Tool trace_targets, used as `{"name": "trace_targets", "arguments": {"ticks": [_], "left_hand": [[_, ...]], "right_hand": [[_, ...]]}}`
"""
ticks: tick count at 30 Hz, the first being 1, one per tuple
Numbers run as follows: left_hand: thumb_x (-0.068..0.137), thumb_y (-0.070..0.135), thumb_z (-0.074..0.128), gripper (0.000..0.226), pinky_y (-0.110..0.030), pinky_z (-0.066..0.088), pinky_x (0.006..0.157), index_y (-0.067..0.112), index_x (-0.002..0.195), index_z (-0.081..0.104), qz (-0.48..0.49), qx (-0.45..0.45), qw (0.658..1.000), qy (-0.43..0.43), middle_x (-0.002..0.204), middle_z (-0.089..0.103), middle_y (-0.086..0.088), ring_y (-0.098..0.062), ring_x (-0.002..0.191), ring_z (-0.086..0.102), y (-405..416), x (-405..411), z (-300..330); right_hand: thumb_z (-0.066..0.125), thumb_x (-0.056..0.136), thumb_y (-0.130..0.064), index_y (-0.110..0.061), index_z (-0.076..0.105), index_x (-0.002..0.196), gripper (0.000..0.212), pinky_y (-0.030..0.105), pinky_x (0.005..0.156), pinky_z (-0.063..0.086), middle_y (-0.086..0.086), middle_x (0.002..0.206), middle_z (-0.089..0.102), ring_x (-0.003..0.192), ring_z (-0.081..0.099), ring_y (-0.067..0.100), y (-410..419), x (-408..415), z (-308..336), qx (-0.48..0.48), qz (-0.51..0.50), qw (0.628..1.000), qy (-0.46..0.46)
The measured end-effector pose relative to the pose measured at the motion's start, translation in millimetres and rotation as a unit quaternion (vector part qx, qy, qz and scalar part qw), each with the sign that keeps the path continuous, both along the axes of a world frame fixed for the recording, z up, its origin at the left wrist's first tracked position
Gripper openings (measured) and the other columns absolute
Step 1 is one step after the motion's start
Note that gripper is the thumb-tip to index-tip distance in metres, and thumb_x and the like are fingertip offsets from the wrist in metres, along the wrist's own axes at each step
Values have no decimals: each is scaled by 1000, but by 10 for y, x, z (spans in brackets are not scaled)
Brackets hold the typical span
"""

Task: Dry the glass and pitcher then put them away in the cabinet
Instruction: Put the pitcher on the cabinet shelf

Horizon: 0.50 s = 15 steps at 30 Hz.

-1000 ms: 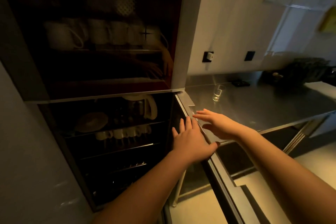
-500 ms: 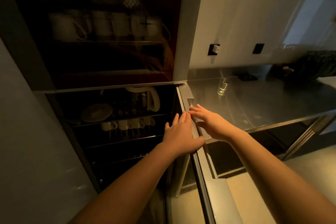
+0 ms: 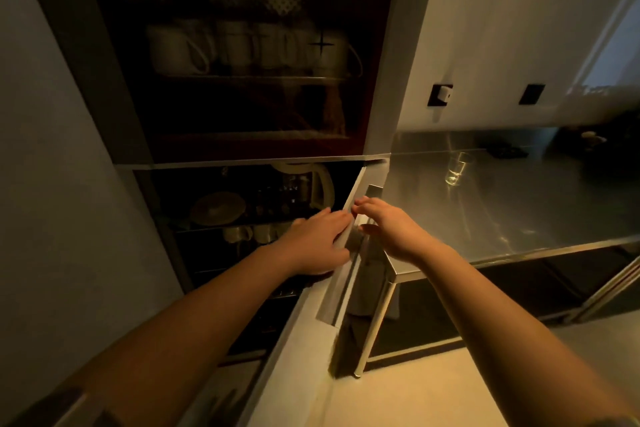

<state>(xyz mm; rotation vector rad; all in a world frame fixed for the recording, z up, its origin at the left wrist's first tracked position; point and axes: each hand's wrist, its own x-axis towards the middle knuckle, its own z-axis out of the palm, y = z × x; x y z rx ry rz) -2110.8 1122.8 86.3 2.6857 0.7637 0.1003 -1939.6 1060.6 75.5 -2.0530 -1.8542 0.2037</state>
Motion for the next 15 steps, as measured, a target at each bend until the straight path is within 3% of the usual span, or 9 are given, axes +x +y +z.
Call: {"name": "trace_targets", "arguments": {"ticks": [3, 7, 12, 15], "left_hand": [[94, 34, 50, 64, -53, 14, 116, 30, 151, 20, -4, 7, 1000, 18, 159, 18, 11, -17, 148, 6, 165, -121, 49], [95, 28, 51, 62, -53, 14, 116, 32, 150, 23, 3, 20, 999, 29, 158, 21, 12, -15, 148, 5, 394, -251, 54], [93, 7, 49, 66, -48, 12, 117, 33, 149, 25, 46, 5, 998, 37, 159, 19, 10, -14, 148, 3, 579, -306, 109], [92, 1, 49, 66, -48, 9, 117, 30, 148, 28, 68, 12, 997, 36, 158, 21, 7, -16, 148, 3, 651, -320, 117]], "right_hand": [[57, 93, -12, -16, 50, 136, 44, 31, 111, 35, 2, 146, 42, 132, 42, 19, 137, -84, -24, 5, -4, 1000, -5], [54, 93, -9, -19, 44, 140, 49, 36, 110, 39, 1, 150, 34, 133, 41, 21, 280, -197, -41, -4, 3, 1000, -8], [58, 89, -7, -20, 43, 138, 52, 26, 101, 43, 1, 145, 38, 125, 48, 19, 355, -373, -196, 47, -20, 999, -2], [50, 93, -6, -21, 43, 139, 49, 31, 105, 42, 0, 145, 40, 127, 45, 19, 447, -463, -312, 39, 7, 999, -6]]}}
